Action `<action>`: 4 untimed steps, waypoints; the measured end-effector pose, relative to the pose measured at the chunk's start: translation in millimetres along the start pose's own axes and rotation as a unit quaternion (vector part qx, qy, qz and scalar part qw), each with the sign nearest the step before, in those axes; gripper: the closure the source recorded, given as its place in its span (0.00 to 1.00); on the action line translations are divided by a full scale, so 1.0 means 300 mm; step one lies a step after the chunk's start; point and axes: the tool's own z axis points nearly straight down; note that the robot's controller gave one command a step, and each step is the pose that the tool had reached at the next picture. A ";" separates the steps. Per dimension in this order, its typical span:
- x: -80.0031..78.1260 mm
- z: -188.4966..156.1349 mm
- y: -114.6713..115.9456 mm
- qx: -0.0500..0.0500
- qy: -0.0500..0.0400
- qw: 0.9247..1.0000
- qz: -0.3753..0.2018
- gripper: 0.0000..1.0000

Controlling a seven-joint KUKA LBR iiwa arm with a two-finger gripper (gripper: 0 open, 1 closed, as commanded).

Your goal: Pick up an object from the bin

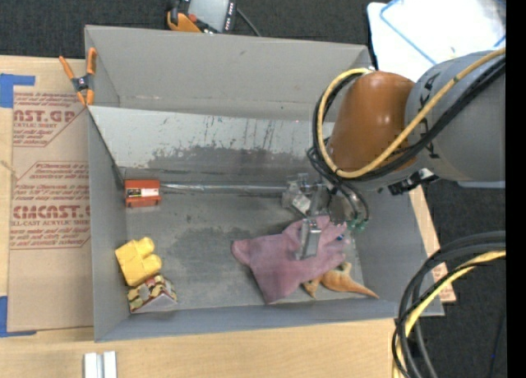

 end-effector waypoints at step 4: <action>-0.065 0.043 -0.227 -0.001 -0.001 0.999 -0.038 1.00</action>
Offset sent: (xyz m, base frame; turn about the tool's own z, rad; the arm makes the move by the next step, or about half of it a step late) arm -0.0141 -0.0163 -0.0743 -0.2216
